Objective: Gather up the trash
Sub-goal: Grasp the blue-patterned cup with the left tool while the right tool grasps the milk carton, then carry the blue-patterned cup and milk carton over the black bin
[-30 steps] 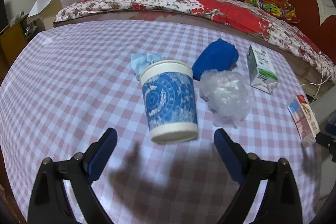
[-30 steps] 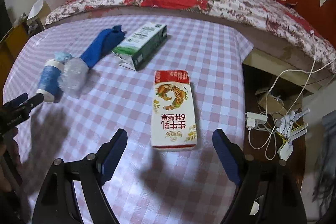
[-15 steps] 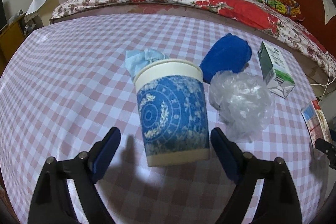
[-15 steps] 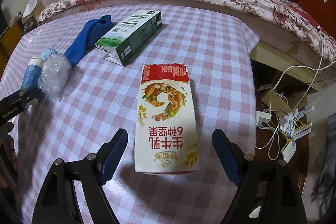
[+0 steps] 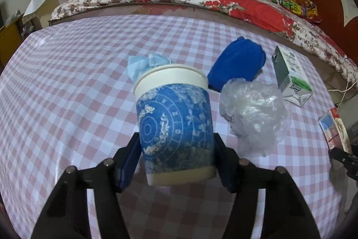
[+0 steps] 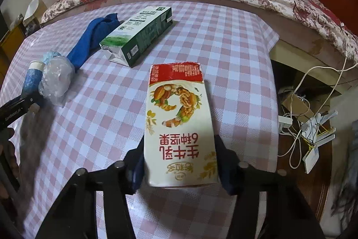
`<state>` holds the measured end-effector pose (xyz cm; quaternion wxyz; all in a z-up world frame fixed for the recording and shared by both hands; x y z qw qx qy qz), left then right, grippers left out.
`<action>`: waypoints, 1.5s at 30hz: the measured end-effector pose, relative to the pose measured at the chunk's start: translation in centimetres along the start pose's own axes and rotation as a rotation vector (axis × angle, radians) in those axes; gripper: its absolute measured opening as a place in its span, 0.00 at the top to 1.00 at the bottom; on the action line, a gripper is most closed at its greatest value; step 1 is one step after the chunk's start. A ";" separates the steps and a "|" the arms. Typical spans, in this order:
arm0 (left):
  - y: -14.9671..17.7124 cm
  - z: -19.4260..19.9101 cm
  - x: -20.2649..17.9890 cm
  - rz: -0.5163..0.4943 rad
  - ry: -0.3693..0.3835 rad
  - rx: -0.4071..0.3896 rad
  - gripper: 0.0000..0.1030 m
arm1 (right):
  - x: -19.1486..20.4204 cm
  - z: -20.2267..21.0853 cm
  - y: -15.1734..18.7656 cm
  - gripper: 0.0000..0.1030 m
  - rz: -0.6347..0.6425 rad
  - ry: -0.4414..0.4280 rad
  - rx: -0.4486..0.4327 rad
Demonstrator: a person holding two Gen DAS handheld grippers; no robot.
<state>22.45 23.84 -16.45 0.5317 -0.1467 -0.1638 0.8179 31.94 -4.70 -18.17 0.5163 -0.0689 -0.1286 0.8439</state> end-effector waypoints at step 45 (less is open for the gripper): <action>11.9 10.5 -17.8 -0.339 0.183 -0.031 0.41 | -8.6 14.4 16.3 0.47 -0.174 -0.007 -0.195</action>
Point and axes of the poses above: each gripper's, at about its wrist camera, not at the fingertips, and z roughly against the way its jaws point, x to its left, y to its underside, the point moved 8 cm from there along -z, roughly the way its jaws point, and after that the axes turned 12 degrees about x, right-handed, at the moved point
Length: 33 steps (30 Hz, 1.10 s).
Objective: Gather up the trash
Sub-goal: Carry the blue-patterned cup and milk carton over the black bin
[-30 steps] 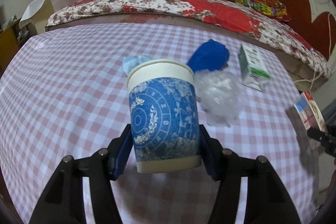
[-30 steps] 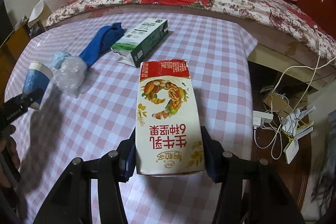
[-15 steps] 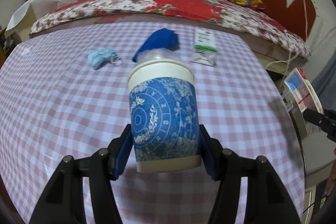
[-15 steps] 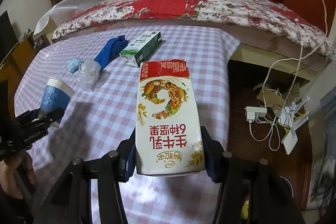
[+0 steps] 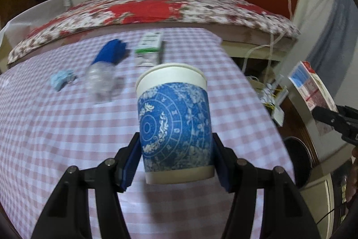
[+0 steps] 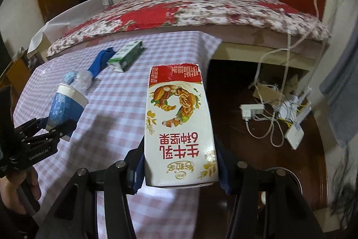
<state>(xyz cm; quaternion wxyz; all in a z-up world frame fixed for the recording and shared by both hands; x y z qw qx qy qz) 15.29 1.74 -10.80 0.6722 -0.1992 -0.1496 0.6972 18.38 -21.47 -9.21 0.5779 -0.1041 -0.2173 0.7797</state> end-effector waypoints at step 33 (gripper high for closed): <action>3.8 -2.0 -25.3 -0.419 0.216 0.116 0.41 | -19.8 3.6 14.0 0.47 -0.302 0.153 0.044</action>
Point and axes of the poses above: each gripper's, at about its wrist camera, not at the fingertips, and z roughly against the way its jaws point, x to its left, y to its underside, the point moved 8 cm from there along -z, roughly the way its jaws point, and after that the axes turned 12 degrees about x, right-handed, at the moved point
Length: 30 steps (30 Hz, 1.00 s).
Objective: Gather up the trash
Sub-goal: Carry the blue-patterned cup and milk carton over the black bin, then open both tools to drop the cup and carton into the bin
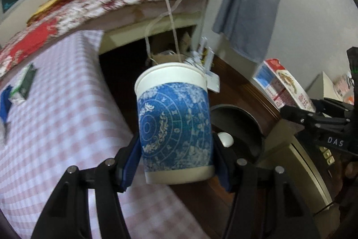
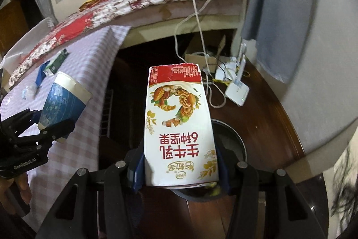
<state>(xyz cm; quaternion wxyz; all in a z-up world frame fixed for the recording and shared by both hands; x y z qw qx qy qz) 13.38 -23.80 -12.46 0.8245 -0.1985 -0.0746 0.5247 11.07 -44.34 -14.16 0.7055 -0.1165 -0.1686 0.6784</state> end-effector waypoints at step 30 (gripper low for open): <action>2.7 -19.3 -8.5 0.049 0.133 0.519 0.02 | -7.8 -17.4 8.0 0.23 0.183 0.131 0.351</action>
Point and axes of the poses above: each gripper's, at about its wrist camera, not at the fingertips, and z roughly against the way its jaws point, x to its left, y to its underside, the point moved 8 cm from there along -z, roughly the way its jaws point, and after that the axes turned 12 degrees about x, right-handed, at the moved point
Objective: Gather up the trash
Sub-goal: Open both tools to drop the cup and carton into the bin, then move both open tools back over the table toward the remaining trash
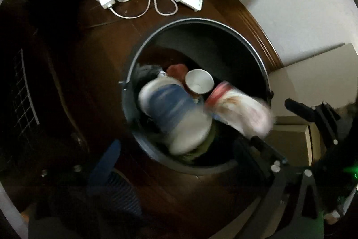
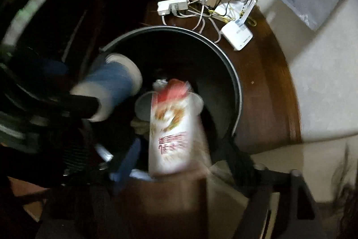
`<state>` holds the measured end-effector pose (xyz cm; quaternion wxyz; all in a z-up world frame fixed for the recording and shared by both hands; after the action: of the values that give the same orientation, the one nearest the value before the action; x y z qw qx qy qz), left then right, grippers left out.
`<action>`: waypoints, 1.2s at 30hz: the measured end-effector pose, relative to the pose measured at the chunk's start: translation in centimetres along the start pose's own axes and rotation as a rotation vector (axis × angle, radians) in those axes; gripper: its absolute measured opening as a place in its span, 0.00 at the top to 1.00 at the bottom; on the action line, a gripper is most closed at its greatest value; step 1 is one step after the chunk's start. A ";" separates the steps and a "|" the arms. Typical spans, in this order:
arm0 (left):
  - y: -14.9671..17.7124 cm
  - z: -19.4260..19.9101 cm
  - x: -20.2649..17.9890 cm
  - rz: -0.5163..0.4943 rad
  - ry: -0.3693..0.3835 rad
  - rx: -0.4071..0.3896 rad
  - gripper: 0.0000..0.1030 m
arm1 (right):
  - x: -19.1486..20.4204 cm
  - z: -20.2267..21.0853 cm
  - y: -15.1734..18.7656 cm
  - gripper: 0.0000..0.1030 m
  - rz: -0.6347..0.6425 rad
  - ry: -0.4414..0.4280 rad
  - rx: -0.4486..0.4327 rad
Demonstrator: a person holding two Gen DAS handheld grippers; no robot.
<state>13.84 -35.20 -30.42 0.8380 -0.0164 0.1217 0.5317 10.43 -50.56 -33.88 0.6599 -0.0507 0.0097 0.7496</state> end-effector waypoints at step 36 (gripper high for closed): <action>6.1 18.7 4.3 0.008 -0.172 -0.485 0.02 | 3.3 19.5 -1.3 0.11 -0.203 -0.028 -0.282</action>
<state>13.62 -25.79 -12.65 0.8146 -0.1710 -0.0811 0.5482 10.06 -45.52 -14.67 0.7187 -0.1329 -0.1097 0.6736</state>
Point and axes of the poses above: each gripper's, at about its wrist camera, not at the fingertips, and z roughly against the way its jaws point, x to its left, y to its underside, the point moved 8 cm from there along -z, roughly the way its jaws point, and after that the axes turned 12 degrees about x, right-handed, at the moved point
